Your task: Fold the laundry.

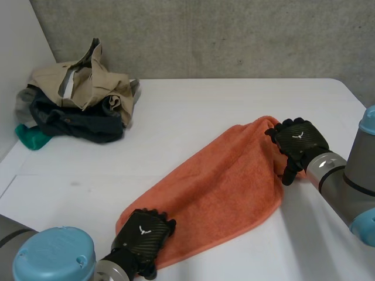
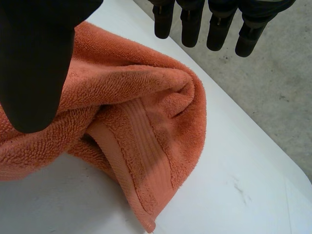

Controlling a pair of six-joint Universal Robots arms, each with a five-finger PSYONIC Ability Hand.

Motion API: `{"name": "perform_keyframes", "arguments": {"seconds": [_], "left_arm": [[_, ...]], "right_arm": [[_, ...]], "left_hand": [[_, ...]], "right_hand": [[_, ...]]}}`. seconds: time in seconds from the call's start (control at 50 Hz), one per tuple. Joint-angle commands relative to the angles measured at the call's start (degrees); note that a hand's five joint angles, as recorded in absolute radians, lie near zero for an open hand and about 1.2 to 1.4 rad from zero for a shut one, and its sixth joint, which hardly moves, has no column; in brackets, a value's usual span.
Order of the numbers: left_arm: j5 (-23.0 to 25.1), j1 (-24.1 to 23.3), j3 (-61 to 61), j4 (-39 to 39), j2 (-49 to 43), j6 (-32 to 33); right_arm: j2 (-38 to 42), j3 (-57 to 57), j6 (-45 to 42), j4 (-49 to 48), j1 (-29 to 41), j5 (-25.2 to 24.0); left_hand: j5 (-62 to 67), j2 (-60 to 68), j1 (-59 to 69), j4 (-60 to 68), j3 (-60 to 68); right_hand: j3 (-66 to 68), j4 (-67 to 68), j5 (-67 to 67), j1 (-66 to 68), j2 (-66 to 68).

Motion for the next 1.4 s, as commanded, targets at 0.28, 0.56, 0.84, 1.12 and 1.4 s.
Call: {"name": "perform_keyframes", "arguments": {"seconds": [0.28,0.56,0.84,1.12,1.4], "left_arm": [[-4.7,1.9,2.9,9.2,-4.0,11.8],[-4.6,4.3,7.9,9.2,-5.3,11.9],[-4.3,6.5,12.1,8.9,-8.3,11.9],[0.1,2.2,7.4,2.2,1.4,9.4],[2.1,-0.7,11.8,4.4,-7.0,7.1]], "right_arm": [[-0.1,1.0,-0.1,-0.4,-0.1,-0.7],[-0.2,1.3,-0.1,-0.4,-0.1,-0.7],[-1.6,2.0,-0.2,0.1,-0.2,-0.9],[-1.9,2.4,-0.2,0.1,-0.8,-0.9],[-1.9,3.1,-0.2,0.0,-0.8,-0.9]], "left_hand": [[18.4,18.4,17.5,18.7,18.3],[23.1,23.1,22.2,23.4,23.0],[29.8,29.9,28.9,30.1,29.8],[2.4,2.4,1.5,2.7,2.3],[5.4,5.5,4.5,5.7,5.3]], "right_hand": [[-2.0,-2.0,-2.8,-2.7,-1.9],[-2.0,-2.0,-2.8,-2.7,-1.9],[-2.0,-2.0,-2.8,-2.7,-1.9],[-2.0,-2.0,-2.8,-2.7,-1.9],[-2.0,-2.0,-2.8,-2.7,-1.9]]}}
